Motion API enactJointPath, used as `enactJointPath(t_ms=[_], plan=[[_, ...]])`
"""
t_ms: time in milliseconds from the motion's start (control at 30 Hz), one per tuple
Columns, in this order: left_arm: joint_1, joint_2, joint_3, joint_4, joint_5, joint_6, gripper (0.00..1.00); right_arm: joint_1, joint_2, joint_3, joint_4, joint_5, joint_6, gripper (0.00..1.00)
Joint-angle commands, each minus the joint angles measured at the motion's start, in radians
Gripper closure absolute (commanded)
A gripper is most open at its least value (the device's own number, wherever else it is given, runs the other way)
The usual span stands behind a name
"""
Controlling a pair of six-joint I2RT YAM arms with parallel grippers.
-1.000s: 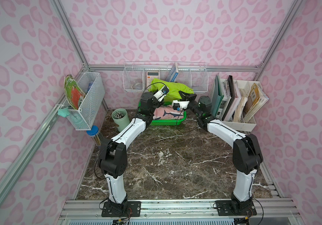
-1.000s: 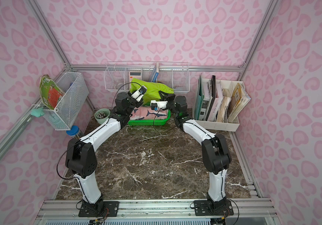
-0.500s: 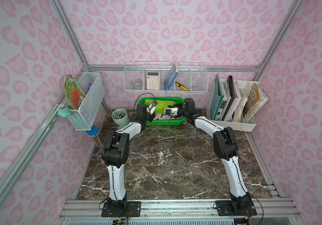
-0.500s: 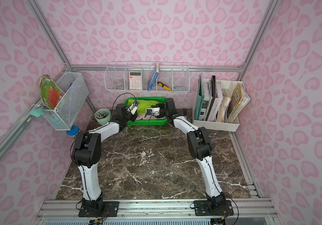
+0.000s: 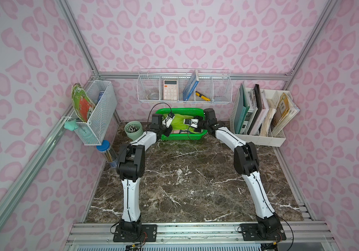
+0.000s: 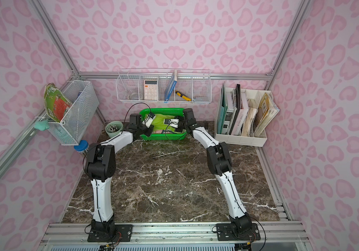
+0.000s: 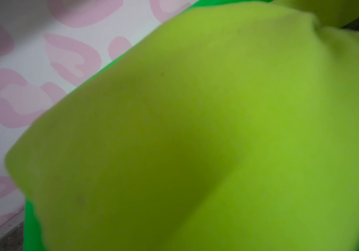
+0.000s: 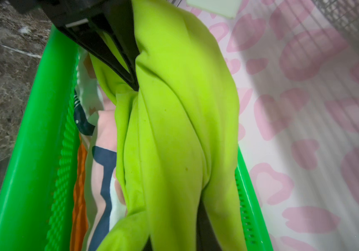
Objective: Roll up the shorts
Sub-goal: Place the shorts in the bin.
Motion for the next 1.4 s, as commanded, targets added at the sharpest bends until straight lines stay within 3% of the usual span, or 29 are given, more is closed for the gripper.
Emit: enactJointPath(t_ms=[0,67,133,300,433,467,567,633,667,767,933,1167,1367], plan=[[0.03,-0.003,0.001,-0.241,-0.105,-0.059,0.76,-0.019,0.018,0.004,-0.18,0.106,0.059,1.0],[0.03,-0.054,-0.036,-0.215,-0.054,-0.083,0.56,-0.021,0.019,0.004,-0.182,0.1,0.052,1.0],[0.031,-0.119,-0.079,-0.169,0.002,-0.109,0.44,-0.018,0.018,-0.001,-0.186,0.105,0.038,1.0],[0.031,-0.249,-0.131,-0.122,0.092,-0.186,0.34,-0.007,0.017,-0.007,-0.177,0.132,0.021,1.0],[0.03,-0.387,-0.283,0.065,0.164,-0.229,0.31,0.003,0.017,-0.01,-0.171,0.142,0.014,1.0],[0.031,-0.416,-0.314,0.099,0.178,-0.239,0.21,0.004,0.017,-0.011,-0.171,0.143,0.012,1.0],[0.031,-0.481,-0.343,0.14,0.222,-0.289,0.21,0.01,0.017,-0.011,-0.172,0.149,0.005,1.0],[0.031,-0.492,-0.341,0.178,0.262,-0.326,0.3,0.012,0.017,-0.011,-0.171,0.153,-0.001,1.0],[0.03,-0.486,-0.332,0.193,0.277,-0.341,0.42,0.014,0.016,-0.011,-0.171,0.156,-0.004,1.0],[0.03,-0.429,-0.28,0.238,0.303,-0.367,0.98,0.019,0.013,-0.017,-0.168,0.164,-0.011,1.0],[0.028,-0.259,-0.12,0.266,0.396,-0.419,1.0,0.018,0.004,-0.028,-0.169,0.163,-0.009,1.0],[0.005,-0.04,0.073,0.254,0.438,-0.467,1.0,0.016,0.0,-0.041,-0.163,0.154,-0.005,1.0],[-0.009,0.052,0.057,0.189,0.393,-0.432,1.0,0.015,-0.007,-0.045,-0.174,0.131,-0.01,1.0]])
